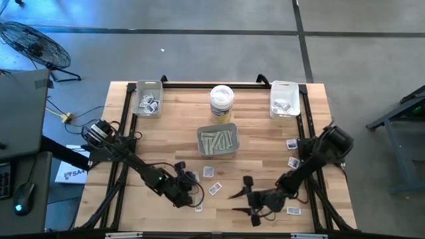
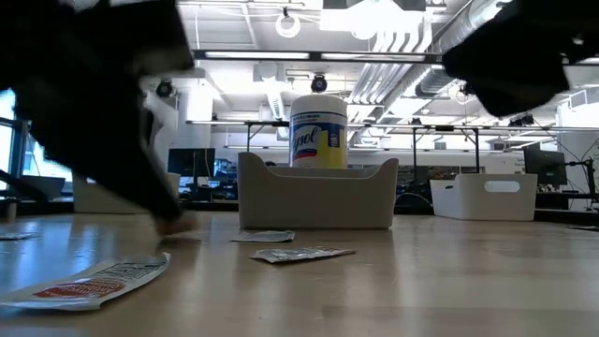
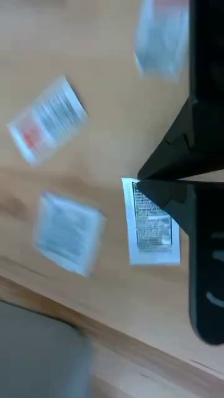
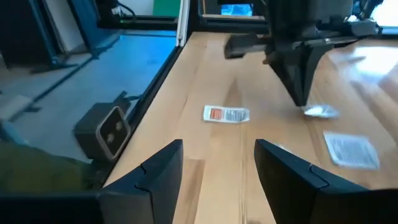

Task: Pick & Place First Aid Supplies
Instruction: Put the ointment pack into the white bin

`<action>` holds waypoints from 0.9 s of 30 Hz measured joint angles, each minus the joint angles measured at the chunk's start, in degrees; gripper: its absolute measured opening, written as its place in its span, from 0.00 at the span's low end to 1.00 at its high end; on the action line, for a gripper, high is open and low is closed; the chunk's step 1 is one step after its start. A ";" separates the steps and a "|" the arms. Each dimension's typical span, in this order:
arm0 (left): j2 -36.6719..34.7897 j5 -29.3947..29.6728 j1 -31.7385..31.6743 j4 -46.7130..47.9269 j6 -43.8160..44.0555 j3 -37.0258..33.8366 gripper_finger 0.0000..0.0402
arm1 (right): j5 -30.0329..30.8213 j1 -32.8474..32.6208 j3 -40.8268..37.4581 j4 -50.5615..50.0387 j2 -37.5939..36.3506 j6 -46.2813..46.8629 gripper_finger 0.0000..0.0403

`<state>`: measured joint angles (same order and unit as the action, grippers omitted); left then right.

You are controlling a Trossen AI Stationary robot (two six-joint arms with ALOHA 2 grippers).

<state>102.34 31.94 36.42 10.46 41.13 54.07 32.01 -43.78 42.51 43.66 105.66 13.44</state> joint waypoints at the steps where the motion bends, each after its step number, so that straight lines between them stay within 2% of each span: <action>1: -0.26 0.06 0.32 -0.32 -0.90 1.00 0.01 | 0.28 0.34 1.53 0.03 1.07 -1.44 0.48; 8: -0.61 0.43 2.14 -4.00 -11.17 6.96 0.00 | 0.85 3.38 9.14 -1.18 5.65 -14.22 0.48; 14: -0.63 -4.35 3.02 -13.78 -21.07 8.19 0.00 | 3.79 5.67 13.01 -8.22 7.16 -21.53 0.48; 21: -0.63 -1.26 2.77 -14.21 -21.75 8.19 0.00 | 2.24 8.04 13.70 -8.82 7.20 -26.21 0.46; 27: -0.63 -0.68 1.38 -14.70 -21.85 8.19 0.00 | -0.96 11.07 13.58 -8.80 7.20 -23.99 0.33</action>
<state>101.71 31.27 37.80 -4.24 19.29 62.26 31.05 -32.71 56.10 34.85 112.86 -10.56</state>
